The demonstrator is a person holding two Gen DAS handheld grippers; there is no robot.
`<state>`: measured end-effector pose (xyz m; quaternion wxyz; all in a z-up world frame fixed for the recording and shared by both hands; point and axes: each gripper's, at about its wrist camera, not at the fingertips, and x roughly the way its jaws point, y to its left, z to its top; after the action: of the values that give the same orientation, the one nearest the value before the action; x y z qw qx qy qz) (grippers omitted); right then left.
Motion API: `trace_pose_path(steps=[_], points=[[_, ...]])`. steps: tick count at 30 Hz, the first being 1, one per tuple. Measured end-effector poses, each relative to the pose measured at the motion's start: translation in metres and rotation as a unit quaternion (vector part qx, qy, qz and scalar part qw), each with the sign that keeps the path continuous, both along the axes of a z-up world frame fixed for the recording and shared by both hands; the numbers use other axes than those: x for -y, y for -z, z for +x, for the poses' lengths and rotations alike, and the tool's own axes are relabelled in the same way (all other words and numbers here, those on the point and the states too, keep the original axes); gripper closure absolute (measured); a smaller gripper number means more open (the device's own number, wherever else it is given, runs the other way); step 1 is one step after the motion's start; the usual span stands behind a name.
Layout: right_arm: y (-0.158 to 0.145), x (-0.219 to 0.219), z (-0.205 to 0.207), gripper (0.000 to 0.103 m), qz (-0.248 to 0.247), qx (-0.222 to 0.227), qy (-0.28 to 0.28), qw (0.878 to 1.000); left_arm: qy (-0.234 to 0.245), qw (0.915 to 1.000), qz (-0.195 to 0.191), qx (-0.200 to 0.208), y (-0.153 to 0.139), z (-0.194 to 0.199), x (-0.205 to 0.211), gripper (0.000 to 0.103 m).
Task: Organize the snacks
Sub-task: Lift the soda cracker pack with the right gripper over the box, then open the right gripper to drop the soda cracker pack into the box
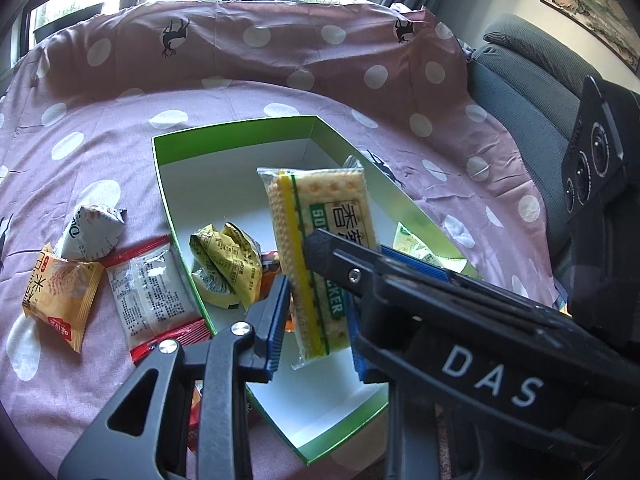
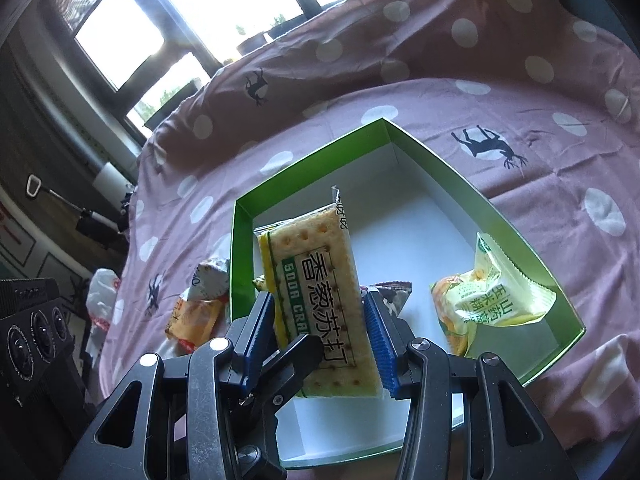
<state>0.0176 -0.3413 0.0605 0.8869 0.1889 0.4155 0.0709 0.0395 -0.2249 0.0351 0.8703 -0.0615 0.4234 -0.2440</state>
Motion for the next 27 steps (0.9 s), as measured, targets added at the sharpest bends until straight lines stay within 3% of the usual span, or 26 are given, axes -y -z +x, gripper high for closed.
trace_pose_path(steps=[16,21,23,25,27], points=[[0.009,0.003,0.007,0.053,0.012,-0.014,0.004,1.0,-0.003,0.9998,-0.002,-0.021,0.007,0.006,-0.001,0.077],[0.004,0.006,0.003,0.053,0.021,-0.002,0.012,1.0,-0.008,0.9989,-0.033,-0.031,0.004,0.006,-0.013,0.074],[-0.004,0.01,-0.001,0.047,0.02,0.014,0.019,1.0,-0.014,0.999,-0.036,-0.024,-0.002,0.004,-0.025,0.069],[-0.01,0.012,-0.007,0.038,0.023,0.029,0.026,0.999,-0.028,0.9988,-0.037,-0.015,-0.009,0.002,-0.039,0.056],[-0.015,0.014,-0.009,0.037,0.031,0.04,0.027,0.998,-0.047,0.9979,-0.043,-0.008,-0.016,-0.001,-0.059,0.048]])
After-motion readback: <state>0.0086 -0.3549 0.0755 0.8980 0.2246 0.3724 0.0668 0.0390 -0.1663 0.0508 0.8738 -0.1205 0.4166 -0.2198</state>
